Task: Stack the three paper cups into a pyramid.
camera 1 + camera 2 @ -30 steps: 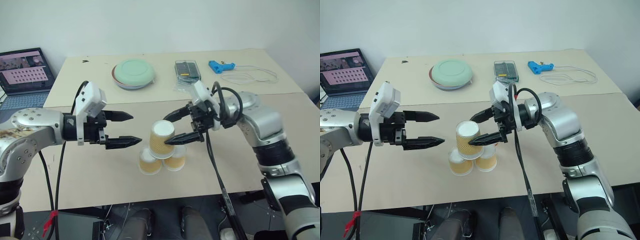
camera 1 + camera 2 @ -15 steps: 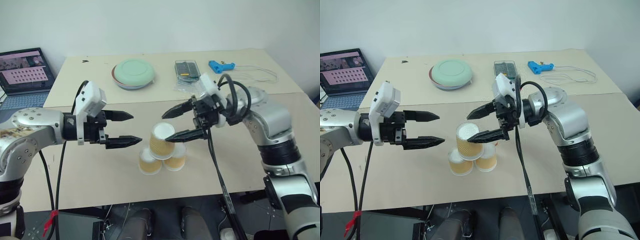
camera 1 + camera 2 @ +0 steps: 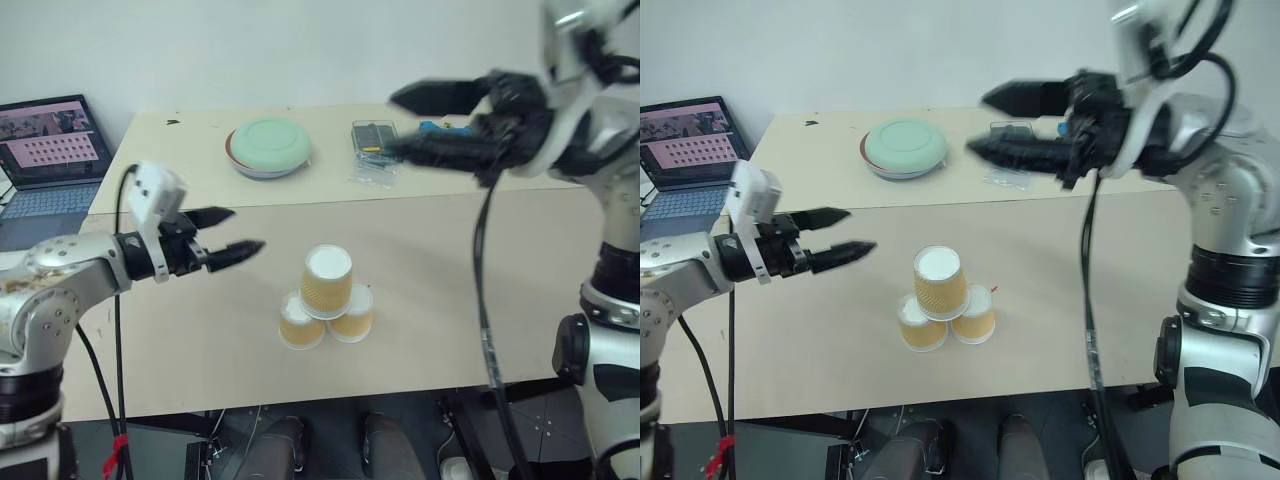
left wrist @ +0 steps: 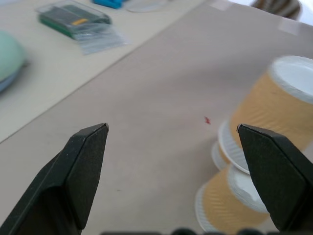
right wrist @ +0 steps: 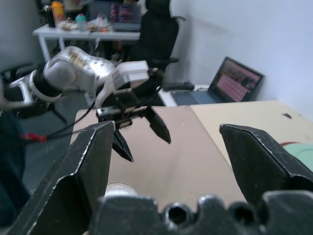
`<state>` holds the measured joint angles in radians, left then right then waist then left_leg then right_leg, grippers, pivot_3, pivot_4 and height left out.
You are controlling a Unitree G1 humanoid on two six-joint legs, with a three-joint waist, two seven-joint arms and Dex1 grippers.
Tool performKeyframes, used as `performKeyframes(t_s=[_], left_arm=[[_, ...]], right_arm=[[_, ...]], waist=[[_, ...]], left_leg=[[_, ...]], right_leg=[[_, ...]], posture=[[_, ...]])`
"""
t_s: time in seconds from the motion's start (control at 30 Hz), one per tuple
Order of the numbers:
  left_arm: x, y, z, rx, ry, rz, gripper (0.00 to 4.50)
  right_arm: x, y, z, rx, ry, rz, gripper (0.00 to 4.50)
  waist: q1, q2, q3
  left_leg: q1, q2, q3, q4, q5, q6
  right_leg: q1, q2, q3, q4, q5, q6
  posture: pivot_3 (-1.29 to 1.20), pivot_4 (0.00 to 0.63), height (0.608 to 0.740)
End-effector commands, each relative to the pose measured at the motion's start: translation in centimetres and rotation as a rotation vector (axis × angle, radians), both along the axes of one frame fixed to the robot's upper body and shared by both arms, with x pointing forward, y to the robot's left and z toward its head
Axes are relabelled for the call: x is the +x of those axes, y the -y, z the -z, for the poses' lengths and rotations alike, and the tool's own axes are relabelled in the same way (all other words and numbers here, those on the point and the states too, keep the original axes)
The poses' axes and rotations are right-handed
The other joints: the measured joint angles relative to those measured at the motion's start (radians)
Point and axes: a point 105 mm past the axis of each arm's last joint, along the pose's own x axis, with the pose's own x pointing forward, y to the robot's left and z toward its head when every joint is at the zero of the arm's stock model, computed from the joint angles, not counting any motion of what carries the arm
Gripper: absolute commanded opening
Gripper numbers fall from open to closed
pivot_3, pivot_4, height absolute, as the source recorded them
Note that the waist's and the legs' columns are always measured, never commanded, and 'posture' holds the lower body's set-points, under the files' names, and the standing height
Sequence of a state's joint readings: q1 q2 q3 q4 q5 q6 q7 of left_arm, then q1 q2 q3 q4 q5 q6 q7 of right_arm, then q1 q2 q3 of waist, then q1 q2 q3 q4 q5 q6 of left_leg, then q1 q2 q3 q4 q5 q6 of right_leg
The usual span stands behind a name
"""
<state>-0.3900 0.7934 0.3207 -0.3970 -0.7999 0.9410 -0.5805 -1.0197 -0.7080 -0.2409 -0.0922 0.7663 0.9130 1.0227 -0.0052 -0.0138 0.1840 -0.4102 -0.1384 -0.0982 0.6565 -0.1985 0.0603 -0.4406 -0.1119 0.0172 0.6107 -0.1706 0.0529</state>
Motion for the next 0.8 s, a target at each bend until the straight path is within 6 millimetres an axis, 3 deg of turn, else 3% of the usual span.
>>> performKeyframes(t_s=[0.03,0.13,0.2,0.3,0.33,0.53,0.63,0.8], left_arm=[[1.4,-4.8,-0.4,-0.07,0.083,-0.337,4.5],[2.1,-6.9,0.4,-0.163,0.107,-0.509,4.5],[2.4,-7.6,0.9,-0.178,0.119,-0.575,4.5],[3.3,-9.5,3.6,-0.195,0.129,-0.76,4.5],[3.5,-9.8,4.1,-0.177,0.146,-0.791,4.5],[3.6,-10.9,6.1,-0.15,0.202,-0.884,4.5],[3.4,-11.9,7.9,-0.119,0.192,-0.9,4.5],[3.3,-12.2,8.9,-0.106,0.174,-0.856,4.5]], right_arm=[[1.8,4.3,0.2,0.041,0.027,0.336,4.04],[4.8,7.4,3.7,-0.014,-0.031,0.608,4.04],[5.6,8.6,4.7,0.028,-0.068,0.682,4.04],[8.4,13.1,11.2,-0.087,-0.127,1.018,4.04],[8.6,13.7,12.7,-0.119,-0.134,1.064,4.04],[8.8,15.9,16.2,-0.047,-0.107,1.214,4.04],[7.8,19.3,19.2,-0.069,-0.065,1.465,4.04],[7.0,19.7,20.3,-0.039,-0.026,1.558,4.04]], waist=[[0.007,-0.001,0.0],[0.012,-0.001,-0.001],[0.015,-0.001,-0.001],[0.017,-0.002,-0.003],[0.02,-0.003,-0.004],[0.016,-0.003,-0.004],[0.017,-0.004,-0.005],[0.014,-0.004,-0.005]], left_leg=[[0.0,0.0,0.0,0.0,0.0,0.0],[0.0,0.0,0.001,0.0,0.0,0.0],[0.001,0.0,0.001,0.001,0.0,0.0],[0.001,0.0,0.002,0.001,0.0,0.0],[0.002,0.0,0.002,0.001,0.0,0.0],[-0.001,-0.001,0.003,0.001,0.001,-0.001],[0.002,-0.001,0.002,0.001,0.001,-0.001],[0.003,-0.001,0.003,0.001,0.0,0.0]], right_leg=[[0.0,0.0,0.0,0.0,0.0,0.0],[0.0,0.0,0.0,0.001,0.0,0.0],[0.001,-0.001,0.0,0.0,0.0,0.0],[0.002,0.0,0.001,0.001,0.0,0.0],[0.003,-0.001,0.001,0.0,0.0,0.0],[-0.001,0.0,0.002,0.001,0.002,-0.001],[0.002,0.0,0.002,0.001,0.002,-0.001],[0.003,0.0,0.002,0.001,0.002,0.0]], posture=[[0.0,0.15,0.738],[0.0,0.15,0.738],[0.0,0.15,0.738],[0.0,0.15,0.738],[0.0,0.15,0.738],[0.0,0.15,0.738],[0.0,0.15,0.738],[0.0,0.15,0.738]])
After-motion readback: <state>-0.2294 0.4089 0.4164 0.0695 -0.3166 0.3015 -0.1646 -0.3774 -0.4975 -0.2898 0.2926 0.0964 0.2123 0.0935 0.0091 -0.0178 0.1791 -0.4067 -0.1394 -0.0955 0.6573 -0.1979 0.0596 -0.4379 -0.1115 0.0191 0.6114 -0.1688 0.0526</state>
